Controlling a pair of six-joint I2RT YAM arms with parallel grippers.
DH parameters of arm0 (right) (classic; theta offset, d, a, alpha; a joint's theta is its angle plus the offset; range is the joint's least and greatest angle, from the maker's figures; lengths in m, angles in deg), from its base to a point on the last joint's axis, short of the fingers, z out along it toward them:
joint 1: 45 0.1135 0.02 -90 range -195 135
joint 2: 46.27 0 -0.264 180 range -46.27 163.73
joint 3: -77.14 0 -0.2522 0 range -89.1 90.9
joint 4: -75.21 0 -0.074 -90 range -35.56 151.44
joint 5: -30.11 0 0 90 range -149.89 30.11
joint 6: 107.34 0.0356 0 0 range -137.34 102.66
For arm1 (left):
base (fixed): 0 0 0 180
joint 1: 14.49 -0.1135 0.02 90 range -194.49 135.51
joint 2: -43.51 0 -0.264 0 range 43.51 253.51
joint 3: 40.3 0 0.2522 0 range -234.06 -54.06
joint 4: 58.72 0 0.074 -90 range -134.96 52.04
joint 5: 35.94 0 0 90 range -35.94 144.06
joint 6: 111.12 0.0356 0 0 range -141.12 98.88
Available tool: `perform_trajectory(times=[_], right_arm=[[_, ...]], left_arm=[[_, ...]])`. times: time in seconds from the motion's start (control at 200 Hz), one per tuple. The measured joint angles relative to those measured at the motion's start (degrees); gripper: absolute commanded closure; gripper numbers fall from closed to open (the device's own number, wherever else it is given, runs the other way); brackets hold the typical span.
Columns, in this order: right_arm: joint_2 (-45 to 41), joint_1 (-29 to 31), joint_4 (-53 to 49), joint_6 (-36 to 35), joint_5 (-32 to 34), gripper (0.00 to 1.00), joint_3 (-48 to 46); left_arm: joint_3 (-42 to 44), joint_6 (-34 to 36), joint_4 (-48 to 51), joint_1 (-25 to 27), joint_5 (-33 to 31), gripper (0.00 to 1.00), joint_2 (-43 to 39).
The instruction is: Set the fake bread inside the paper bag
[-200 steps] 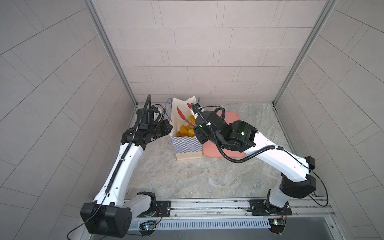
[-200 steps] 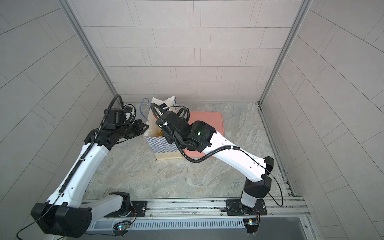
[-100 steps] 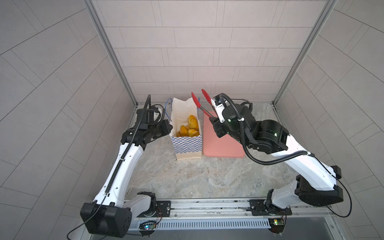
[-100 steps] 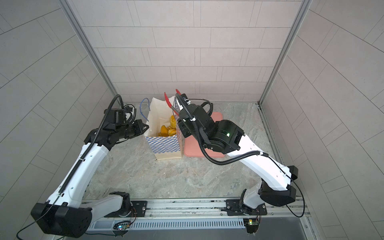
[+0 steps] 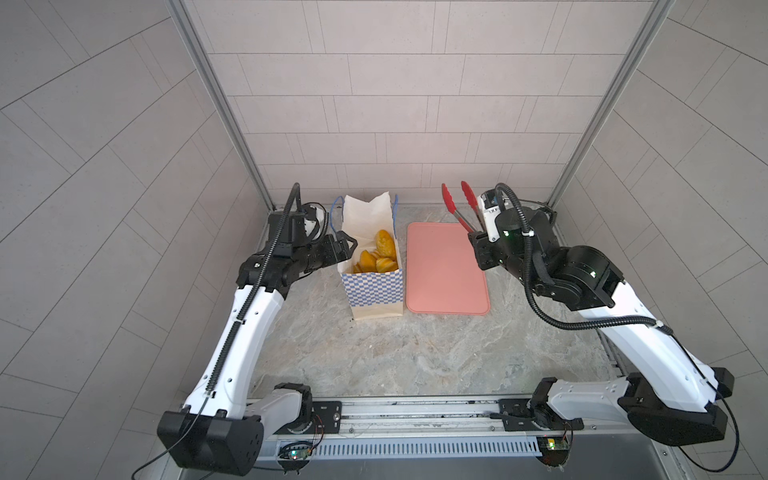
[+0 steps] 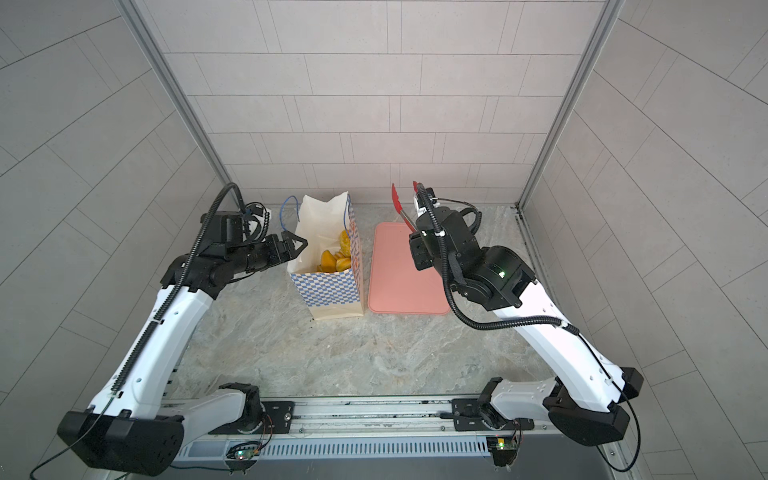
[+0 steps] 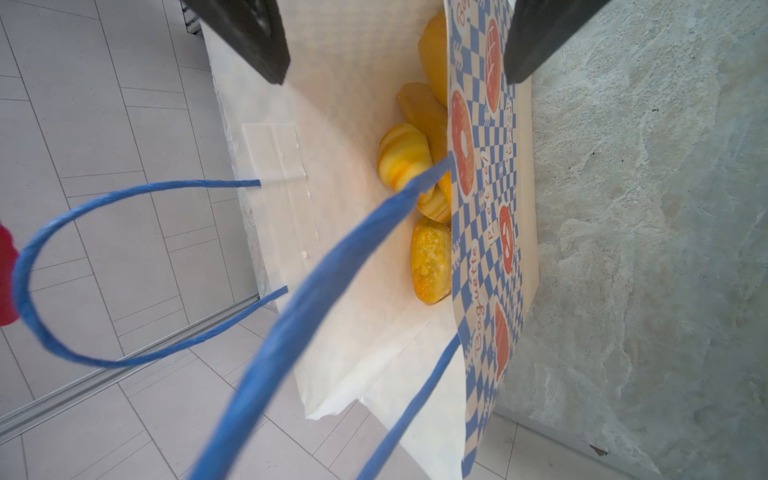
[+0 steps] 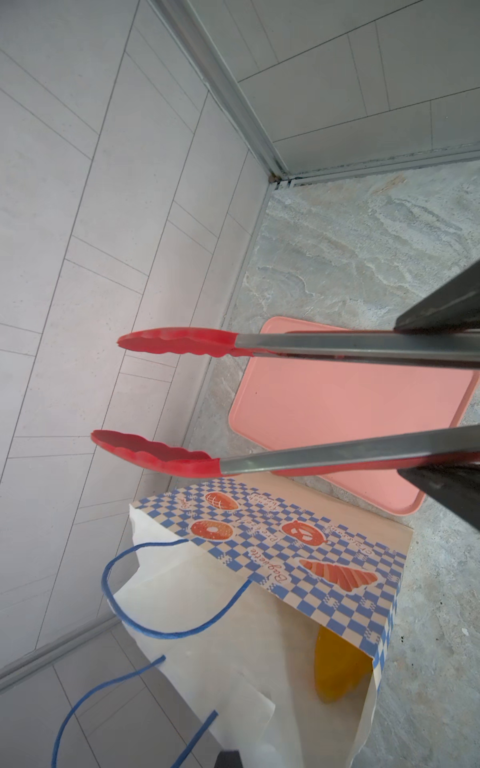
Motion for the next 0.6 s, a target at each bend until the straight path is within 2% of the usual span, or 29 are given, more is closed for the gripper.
perform_trajectory(times=[0.25, 0.38, 0.485, 0.6], right_arm=[[-1.73, -9.81, 0.55, 0.11, -5.18, 0.52, -5.49], [-2.08, -16.00, 1.95, 0.15, -8.17, 0.52, -8.46], [-2.01, -21.14, 4.02, 0.52, -10.67, 0.55, -11.67], [-0.52, -26.80, 6.27, 1.29, -12.98, 0.56, -15.47]], left_arm=[[-5.20, 2.36, 1.60, 0.00, -1.79, 0.05, -1.09], [-7.32, 2.99, 0.83, 0.00, -4.07, 0.05, -5.03], [-9.07, 3.67, -0.55, 0.00, -7.96, 0.03, -8.85], [-12.15, 4.44, -1.16, -0.02, -14.14, 0.03, -9.44]])
